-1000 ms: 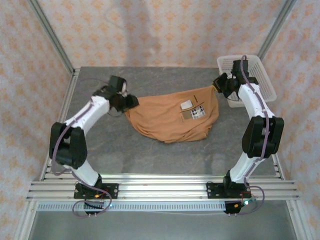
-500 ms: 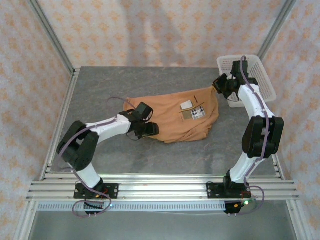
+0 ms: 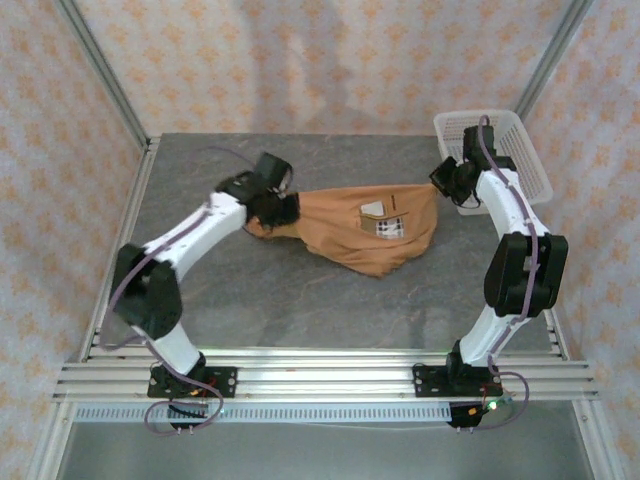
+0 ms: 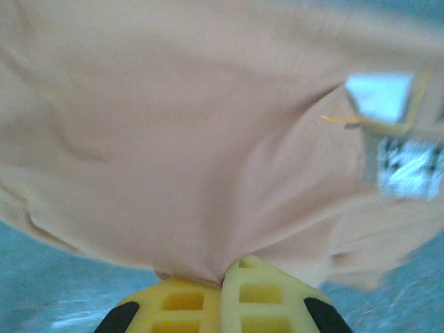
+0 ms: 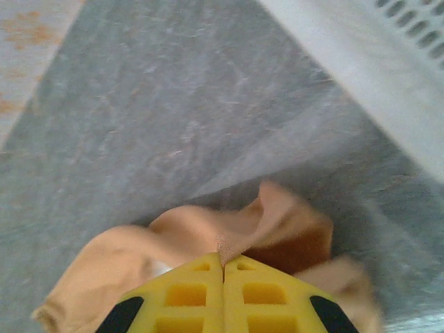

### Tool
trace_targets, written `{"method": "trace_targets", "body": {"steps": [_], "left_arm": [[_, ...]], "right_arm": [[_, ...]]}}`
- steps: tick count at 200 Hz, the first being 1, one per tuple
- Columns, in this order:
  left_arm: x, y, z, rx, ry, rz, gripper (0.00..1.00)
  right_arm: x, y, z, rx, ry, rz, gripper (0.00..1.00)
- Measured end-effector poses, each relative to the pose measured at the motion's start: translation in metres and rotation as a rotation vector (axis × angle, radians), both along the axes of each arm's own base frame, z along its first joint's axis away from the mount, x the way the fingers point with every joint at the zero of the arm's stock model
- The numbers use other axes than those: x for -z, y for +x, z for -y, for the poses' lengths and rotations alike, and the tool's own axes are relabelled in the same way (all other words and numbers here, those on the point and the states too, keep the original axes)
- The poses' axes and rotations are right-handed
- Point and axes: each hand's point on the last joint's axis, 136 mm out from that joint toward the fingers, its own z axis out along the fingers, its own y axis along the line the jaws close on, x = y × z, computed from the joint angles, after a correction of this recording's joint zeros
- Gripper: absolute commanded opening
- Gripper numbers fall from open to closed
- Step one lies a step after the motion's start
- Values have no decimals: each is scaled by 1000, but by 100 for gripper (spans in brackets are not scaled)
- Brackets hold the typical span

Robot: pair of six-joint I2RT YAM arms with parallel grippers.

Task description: Fold the inside-out t-shirt

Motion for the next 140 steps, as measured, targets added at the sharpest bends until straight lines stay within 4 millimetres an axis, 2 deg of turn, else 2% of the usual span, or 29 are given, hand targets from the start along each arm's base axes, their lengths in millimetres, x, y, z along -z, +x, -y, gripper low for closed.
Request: {"method": "trace_targets", "body": {"steps": [8,16,28,37,47,72,85,99,113,140], "left_arm": [[-32,5,-16,-28,3,72,0],[-55,6,-31,-52,9,124,0],[-75,3,-52,-83,25,166,0],[-77,-1,-63,-96,41,163,0],[-69,-5,-75,-111,66,141,0],[-28,-25,-100,-125,133,14,0],[-18,-35,-113,-141,150,-30,0],[-25,-40,-129,-167,153,-24,0],[-43,-46,-139,-188,147,19,0],[-86,-55,-139,-180,116,133,0]], "right_arm": [[4,-1,4,5,-27,-17,0],[7,-2,8,8,-50,-32,0],[13,-3,13,9,-85,-57,0],[17,-4,17,10,-107,-74,0],[19,-5,21,9,-133,-90,0],[17,-3,28,6,-179,-108,0],[10,-2,28,-3,-189,-105,0],[2,0,25,-13,-190,-96,0],[-3,0,17,-35,-176,-87,0],[-19,-6,1,-74,-115,-60,0]]}}
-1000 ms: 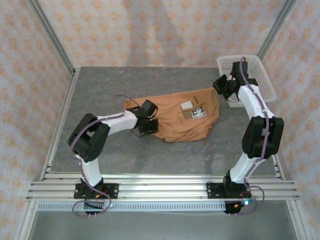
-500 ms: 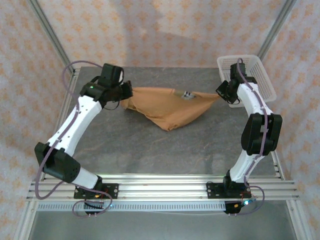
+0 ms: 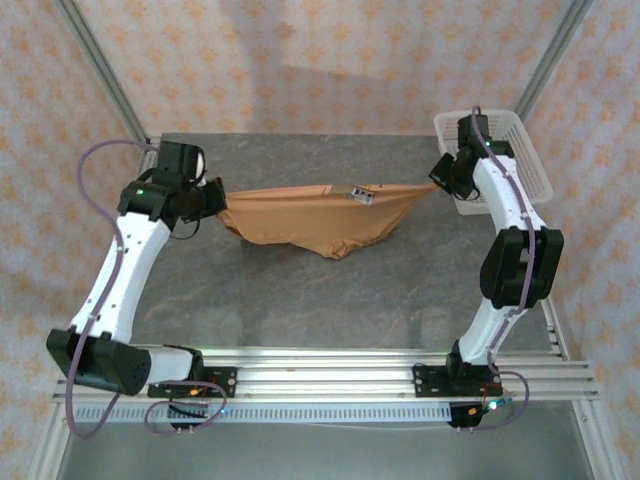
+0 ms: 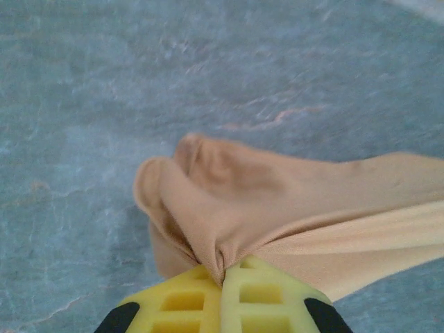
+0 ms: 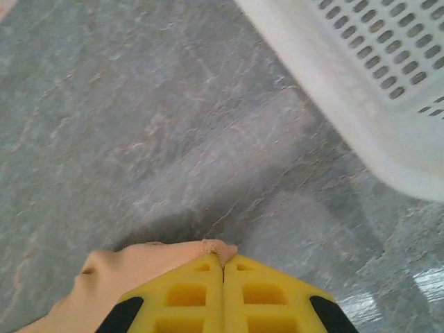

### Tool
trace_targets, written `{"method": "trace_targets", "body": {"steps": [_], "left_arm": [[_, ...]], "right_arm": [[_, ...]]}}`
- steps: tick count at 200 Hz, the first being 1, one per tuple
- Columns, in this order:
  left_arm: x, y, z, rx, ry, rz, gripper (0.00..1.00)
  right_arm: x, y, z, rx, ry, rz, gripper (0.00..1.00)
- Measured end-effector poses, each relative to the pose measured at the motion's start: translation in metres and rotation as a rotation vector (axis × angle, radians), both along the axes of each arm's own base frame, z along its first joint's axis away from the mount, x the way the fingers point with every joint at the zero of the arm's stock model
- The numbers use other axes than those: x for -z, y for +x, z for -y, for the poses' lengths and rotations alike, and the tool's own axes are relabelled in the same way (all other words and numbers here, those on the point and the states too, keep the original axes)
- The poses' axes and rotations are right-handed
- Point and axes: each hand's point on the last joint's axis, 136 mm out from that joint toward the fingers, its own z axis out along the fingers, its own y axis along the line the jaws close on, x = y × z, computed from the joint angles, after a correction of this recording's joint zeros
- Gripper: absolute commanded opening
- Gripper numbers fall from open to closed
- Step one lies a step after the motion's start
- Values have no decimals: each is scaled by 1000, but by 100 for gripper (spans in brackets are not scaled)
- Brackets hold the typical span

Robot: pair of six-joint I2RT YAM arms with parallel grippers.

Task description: Fold the inside-out t-shirt

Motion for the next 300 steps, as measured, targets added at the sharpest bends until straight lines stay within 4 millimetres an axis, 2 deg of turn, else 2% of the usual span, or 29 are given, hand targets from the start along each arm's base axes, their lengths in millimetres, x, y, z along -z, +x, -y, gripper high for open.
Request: {"method": "trace_targets", "body": {"steps": [12,24,32,50,73,81,90,105,118,129,138,152,169,183,195,212,222,229,233,246,261,279,287,300], "left_arm": [[-9,-5,3,11,-17,31,0],[-5,-4,5,19,-28,42,0],[5,-3,5,18,-28,25,14],[46,8,-7,-23,22,-88,42],[96,26,-40,-139,126,-238,67],[103,26,-51,-177,156,-263,68],[102,25,-60,-212,178,-263,67],[87,25,-62,-237,176,-211,60],[71,26,-55,-233,157,-149,57],[62,30,-37,-200,132,-98,57],[61,33,-15,-148,116,-69,59],[73,37,36,-24,64,-63,62],[109,36,100,125,22,-124,65],[144,31,133,194,15,-201,70],[172,26,147,221,17,-269,77],[207,21,151,224,32,-355,78],[221,19,150,223,42,-391,74],[230,18,150,220,47,-412,63],[233,18,150,228,53,-419,51],[244,17,149,235,67,-444,0],[242,19,149,249,77,-446,0],[231,20,144,257,106,-435,0],[222,18,137,253,112,-431,0],[195,18,120,222,105,-399,0]], "right_arm": [[-13,-3,-5,-8,28,29,0],[-27,-5,-8,-16,46,63,0],[-35,-7,-9,-16,51,82,0],[-41,-5,-8,-16,48,96,0],[-31,5,-4,-5,39,77,0],[-25,6,-2,-1,38,60,0],[-19,7,-2,1,37,48,0],[-15,8,-2,1,37,39,0],[-15,8,-2,0,38,37,0],[-14,8,-3,-2,38,37,0],[-14,8,-3,-2,39,37,0],[-13,11,-5,-6,42,36,0],[-12,15,-9,-15,45,36,0],[-11,15,-14,-26,46,33,0],[-11,15,-18,-35,47,34,0],[-12,15,-22,-44,49,36,0],[-12,16,-23,-47,50,37,0],[-12,15,-23,-48,52,37,0],[-12,15,-23,-48,52,37,0],[-12,15,-23,-48,52,37,0],[-12,15,-23,-49,52,36,0],[-14,10,-23,-51,50,36,0],[-14,4,-23,-53,49,33,0],[-21,-8,-23,-57,42,40,0]]}}
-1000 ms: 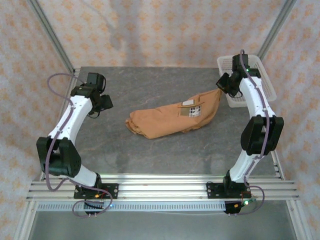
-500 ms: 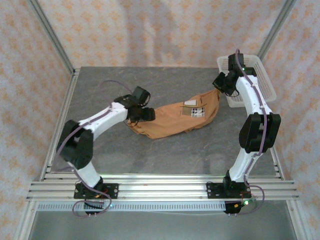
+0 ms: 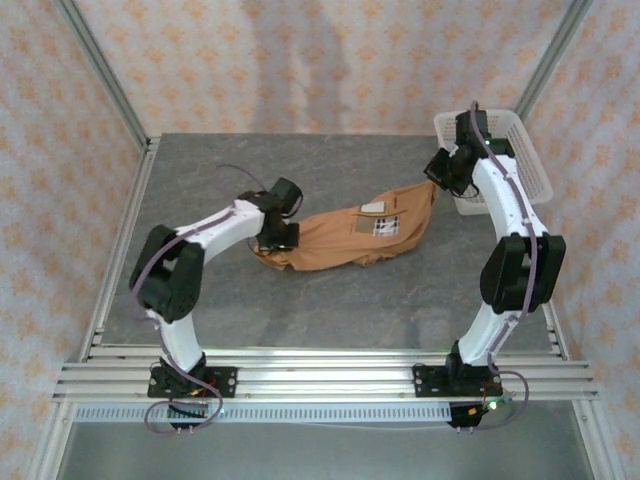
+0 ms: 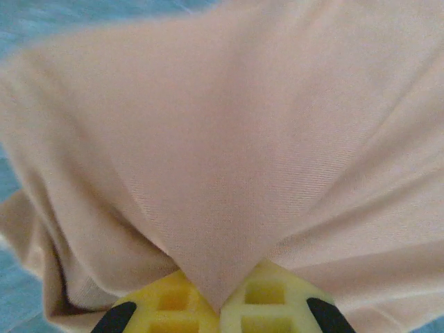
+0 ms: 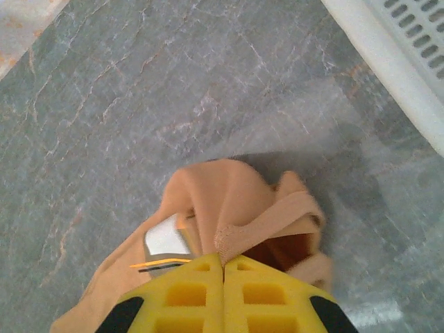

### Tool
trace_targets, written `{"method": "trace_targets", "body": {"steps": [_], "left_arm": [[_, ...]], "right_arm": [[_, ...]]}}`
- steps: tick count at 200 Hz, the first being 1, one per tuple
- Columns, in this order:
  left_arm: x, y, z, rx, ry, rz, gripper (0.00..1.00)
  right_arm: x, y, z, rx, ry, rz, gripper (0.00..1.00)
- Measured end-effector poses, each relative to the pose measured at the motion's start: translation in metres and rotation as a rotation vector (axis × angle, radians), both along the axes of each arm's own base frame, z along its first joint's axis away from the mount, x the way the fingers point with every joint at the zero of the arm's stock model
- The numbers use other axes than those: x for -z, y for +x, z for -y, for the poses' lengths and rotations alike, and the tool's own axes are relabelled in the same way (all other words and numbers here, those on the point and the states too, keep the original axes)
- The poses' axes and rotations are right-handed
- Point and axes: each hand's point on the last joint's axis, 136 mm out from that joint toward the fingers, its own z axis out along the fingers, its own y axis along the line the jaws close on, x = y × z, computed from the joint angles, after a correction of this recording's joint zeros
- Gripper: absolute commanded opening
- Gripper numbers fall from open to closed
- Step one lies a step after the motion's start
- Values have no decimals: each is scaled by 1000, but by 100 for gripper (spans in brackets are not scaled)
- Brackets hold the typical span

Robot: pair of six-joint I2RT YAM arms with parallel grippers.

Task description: Fold the inside-out t-shirt

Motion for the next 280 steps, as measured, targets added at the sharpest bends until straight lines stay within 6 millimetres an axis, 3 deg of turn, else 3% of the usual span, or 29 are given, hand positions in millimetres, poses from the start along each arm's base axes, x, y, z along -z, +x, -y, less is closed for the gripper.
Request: {"method": "trace_targets", "body": {"steps": [16,33,52,64,79,96,110,129,142,151,155,171,189,209,227,249,265,280], "left_arm": [[-50,4,-30,-65,-26,96,0],[-119,7,-65,-147,-70,251,0],[-190,-2,-92,-198,-96,430,0],[-219,-12,-96,-197,-109,503,0],[-235,-22,-98,-187,-117,539,0],[-231,-25,-98,-176,-107,521,0],[-215,-20,-94,-164,-105,471,0],[-179,-7,-85,-140,-101,358,0],[-142,8,-78,-121,-91,258,0],[-114,19,-75,-115,-75,189,11],[-102,23,-73,-114,-67,156,24],[-57,46,-70,-111,-23,44,53],[-41,79,-68,-118,7,31,62],[-60,94,-65,-118,35,101,60],[-93,85,-45,-82,31,197,50],[-117,42,8,20,-70,283,45],[-109,9,48,89,-169,266,44],[-79,-8,70,104,-221,207,40]], "right_arm": [[-16,-19,2,-6,-15,19,0],[-41,-36,4,-16,-33,65,0],[-72,-55,4,-26,-44,131,0],[-86,-65,4,-28,-46,165,0],[-97,-75,4,-34,-45,190,0],[-100,-79,2,-38,-39,192,0],[-97,-78,2,-40,-36,181,0],[-85,-69,0,-42,-27,152,0],[-71,-57,-1,-35,-14,121,0],[-57,-44,-2,-27,-3,96,4],[-51,-38,-2,-23,4,84,7],[-22,-5,-4,0,27,24,34],[3,43,-4,13,34,-6,49],[33,74,-6,4,12,-41,54],[51,63,-15,-21,-21,-91,51],[72,13,-45,-99,-49,-155,46],[82,-28,-79,-189,-49,-178,40],[90,-56,-111,-268,-31,-184,33]]}}
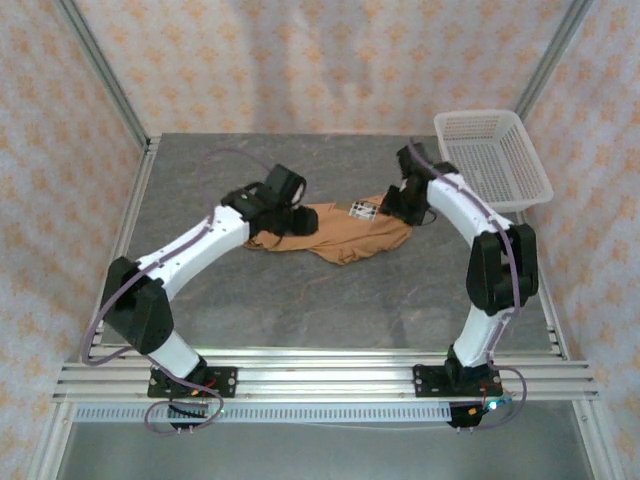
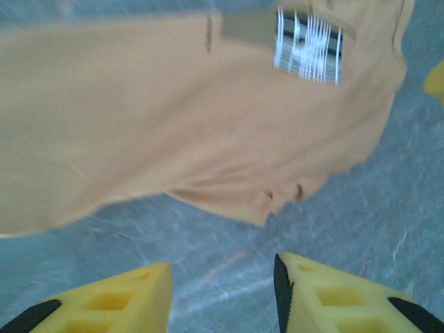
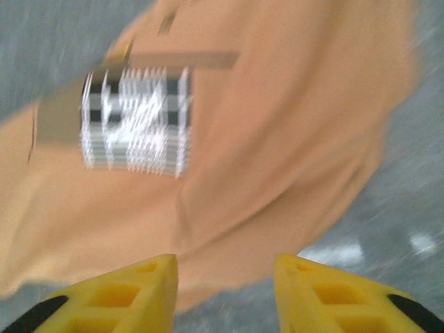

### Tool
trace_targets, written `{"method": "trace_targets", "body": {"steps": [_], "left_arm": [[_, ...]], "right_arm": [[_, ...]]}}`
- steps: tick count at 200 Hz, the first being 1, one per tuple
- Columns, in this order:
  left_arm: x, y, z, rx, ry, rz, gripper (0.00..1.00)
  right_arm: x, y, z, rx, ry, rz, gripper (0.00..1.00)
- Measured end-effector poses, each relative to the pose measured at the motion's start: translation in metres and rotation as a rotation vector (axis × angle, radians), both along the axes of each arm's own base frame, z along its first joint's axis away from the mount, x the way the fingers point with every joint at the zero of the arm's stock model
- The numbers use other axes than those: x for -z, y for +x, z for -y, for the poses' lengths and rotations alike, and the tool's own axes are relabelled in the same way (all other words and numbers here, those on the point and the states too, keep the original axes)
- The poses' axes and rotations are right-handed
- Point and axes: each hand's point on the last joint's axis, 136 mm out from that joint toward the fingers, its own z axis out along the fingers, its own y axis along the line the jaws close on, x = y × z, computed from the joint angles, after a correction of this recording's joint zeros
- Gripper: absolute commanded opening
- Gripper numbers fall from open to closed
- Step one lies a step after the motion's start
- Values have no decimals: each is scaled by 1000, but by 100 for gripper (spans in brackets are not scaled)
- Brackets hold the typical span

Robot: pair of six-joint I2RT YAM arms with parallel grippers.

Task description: Fold the inside-out t-shirt

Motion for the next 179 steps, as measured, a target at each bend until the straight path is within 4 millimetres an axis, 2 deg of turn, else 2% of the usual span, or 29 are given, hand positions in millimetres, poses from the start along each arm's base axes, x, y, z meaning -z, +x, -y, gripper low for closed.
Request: {"method": "trace_targets", "body": {"steps": [25,46,67,90,100,111,121,148,179], "left_arm": [[57,-16,11,-9,-7,-128,36],[80,-23,10,-34,-3,-180,34],[82,-22,10,-43,-12,-180,33],[83,-21,12,-48,-28,-174,33],[83,-22,13,-48,-37,-175,34],[83,-21,15,-50,-48,-172,35],[83,-20,17,-48,-63,-167,39],[81,-16,30,-38,-116,-132,54],[88,-14,57,15,-177,-93,54]], "right_arm": [[18,-20,-37,-76,23,-14,33],[32,-25,-56,-106,27,-28,33],[48,-30,-71,-130,24,-47,33],[64,-37,-76,-140,12,-77,32],[69,-38,-75,-140,7,-89,24],[73,-38,-75,-136,3,-97,8],[74,-38,-75,-132,4,-99,0],[73,-37,-74,-128,2,-96,0],[60,-36,-73,-127,9,-71,0]]}}
